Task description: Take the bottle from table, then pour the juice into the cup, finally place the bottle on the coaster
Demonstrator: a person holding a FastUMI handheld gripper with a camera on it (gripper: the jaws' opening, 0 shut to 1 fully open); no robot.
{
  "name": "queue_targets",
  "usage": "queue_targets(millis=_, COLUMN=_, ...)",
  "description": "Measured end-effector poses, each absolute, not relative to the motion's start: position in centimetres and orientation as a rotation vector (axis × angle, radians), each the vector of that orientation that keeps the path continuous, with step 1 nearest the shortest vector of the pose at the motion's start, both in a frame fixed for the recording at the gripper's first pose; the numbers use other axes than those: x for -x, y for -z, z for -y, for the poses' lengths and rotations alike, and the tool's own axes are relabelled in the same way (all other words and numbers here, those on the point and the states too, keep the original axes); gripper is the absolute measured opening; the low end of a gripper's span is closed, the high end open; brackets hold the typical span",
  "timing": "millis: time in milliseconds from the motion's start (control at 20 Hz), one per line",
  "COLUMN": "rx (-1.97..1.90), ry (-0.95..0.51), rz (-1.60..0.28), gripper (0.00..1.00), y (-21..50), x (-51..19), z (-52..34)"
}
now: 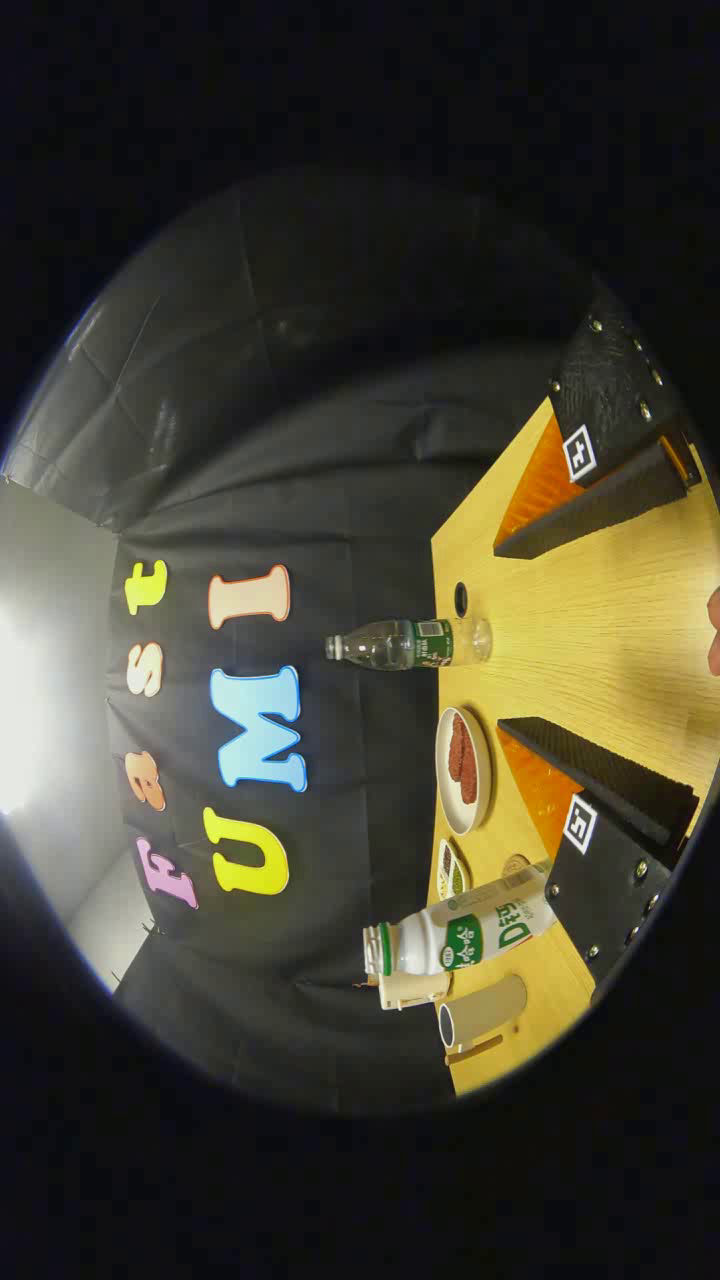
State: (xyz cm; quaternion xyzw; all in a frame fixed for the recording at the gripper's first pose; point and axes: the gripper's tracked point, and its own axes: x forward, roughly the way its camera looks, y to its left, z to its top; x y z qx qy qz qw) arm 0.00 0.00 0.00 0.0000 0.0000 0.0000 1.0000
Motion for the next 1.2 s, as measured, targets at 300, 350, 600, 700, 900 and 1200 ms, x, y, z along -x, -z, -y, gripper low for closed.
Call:
queue_targets(millis=300, rx=-0.007, ry=-0.023, rz=0.082, gripper=0.98, y=-5.2, x=1.9, z=-3.2)
queue_targets(millis=350, rx=-0.01, ry=-0.028, rz=0.094, gripper=0.98, y=-6.0, x=2.5, z=-3.7)
queue_targets(millis=600, rx=0.021, ry=-0.07, rz=0.106, gripper=0.98, y=-7.5, x=5.0, z=-6.2)
queue_targets(millis=700, rx=0.041, ry=-0.079, rz=0.104, gripper=0.98, y=-7.7, x=5.5, z=-6.9)
queue_targets(millis=900, rx=0.031, ry=-0.099, rz=0.095, gripper=0.98, y=-7.7, x=6.4, z=-7.9)
queue_targets(millis=1200, rx=0.003, ry=-0.169, rz=0.064, gripper=0.98, y=-6.3, x=7.8, z=-10.5)
